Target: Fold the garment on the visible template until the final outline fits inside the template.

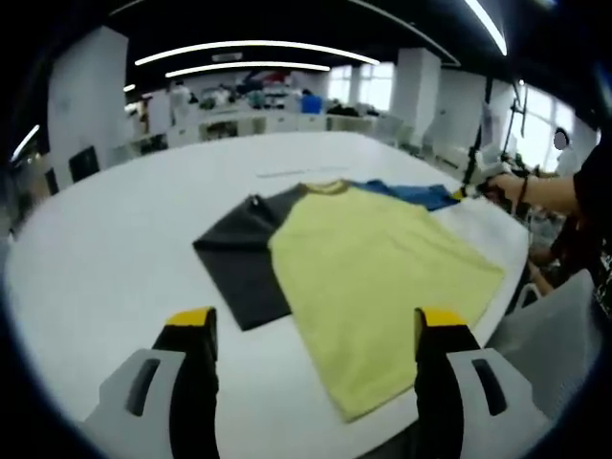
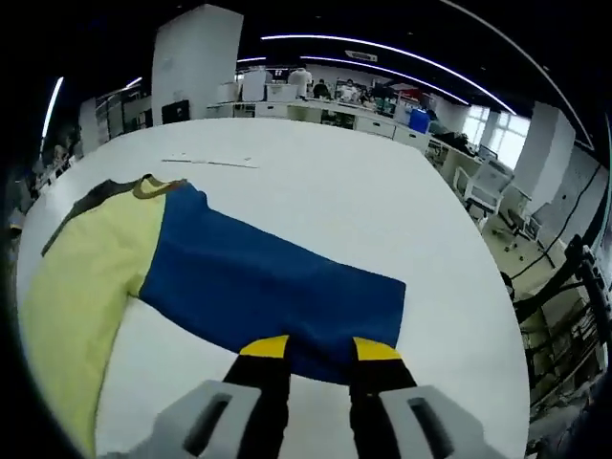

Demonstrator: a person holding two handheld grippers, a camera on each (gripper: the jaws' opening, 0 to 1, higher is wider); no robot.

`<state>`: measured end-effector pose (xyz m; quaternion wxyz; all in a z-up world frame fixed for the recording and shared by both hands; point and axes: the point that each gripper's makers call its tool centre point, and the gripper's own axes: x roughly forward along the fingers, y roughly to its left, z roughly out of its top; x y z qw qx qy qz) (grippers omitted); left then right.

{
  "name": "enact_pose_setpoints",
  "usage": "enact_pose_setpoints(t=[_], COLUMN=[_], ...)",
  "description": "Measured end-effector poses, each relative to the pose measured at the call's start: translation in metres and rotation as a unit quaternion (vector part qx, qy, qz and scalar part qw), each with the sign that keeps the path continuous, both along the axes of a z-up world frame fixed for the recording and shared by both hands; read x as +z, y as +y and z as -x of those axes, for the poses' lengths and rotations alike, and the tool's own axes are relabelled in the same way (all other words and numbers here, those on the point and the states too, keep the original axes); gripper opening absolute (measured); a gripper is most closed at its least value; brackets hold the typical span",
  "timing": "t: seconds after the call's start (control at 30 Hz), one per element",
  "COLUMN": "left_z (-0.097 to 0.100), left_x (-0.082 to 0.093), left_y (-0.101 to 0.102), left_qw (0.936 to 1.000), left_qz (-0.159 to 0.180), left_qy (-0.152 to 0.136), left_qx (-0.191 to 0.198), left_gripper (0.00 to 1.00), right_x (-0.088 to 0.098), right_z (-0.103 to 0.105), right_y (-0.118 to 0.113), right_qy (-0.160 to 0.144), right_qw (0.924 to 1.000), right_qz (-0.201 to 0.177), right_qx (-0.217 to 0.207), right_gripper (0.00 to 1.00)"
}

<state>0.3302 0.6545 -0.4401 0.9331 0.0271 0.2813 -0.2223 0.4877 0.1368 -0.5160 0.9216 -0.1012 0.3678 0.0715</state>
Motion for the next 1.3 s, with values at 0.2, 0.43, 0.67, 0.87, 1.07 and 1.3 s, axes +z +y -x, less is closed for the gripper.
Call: enact_pose_setpoints(t=[0.2,0.43,0.67,0.87,1.07,1.3], left_z=[0.0,0.0,-0.002,-0.004,-0.004,-0.004], left_x=[-0.001,-0.005,-0.007,-0.006,-0.006,-0.005], left_y=[0.003,0.007,0.008,0.008,0.007,0.004], left_qw=[1.0,1.0,1.0,1.0,1.0,1.0], left_qz=[-0.001,-0.002,-0.003,-0.003,0.001,0.005], left_qy=[0.002,0.005,0.003,0.0,0.0,-0.003], left_qx=[0.003,0.004,0.004,0.002,0.003,0.003], left_gripper=[0.8,0.8,0.79,0.8,0.81,0.81], right_x=[-0.009,-0.015,-0.01,0.007,0.023,0.036], right_z=[-0.004,-0.003,-0.006,-0.007,0.001,0.013], right_y=[0.0,0.002,-0.007,-0.03,-0.057,-0.079], right_qy=[0.014,0.021,0.012,-0.013,-0.023,-0.017], right_qw=[0.9998,0.9995,0.9997,0.9988,0.9951,0.9902], right_qz=[0.006,0.013,0.02,-0.008,0.002,0.018], right_qx=[0.011,0.021,0.008,-0.046,-0.096,-0.137], right_gripper=[0.17,0.07,0.0,0.0,0.0,0.0])
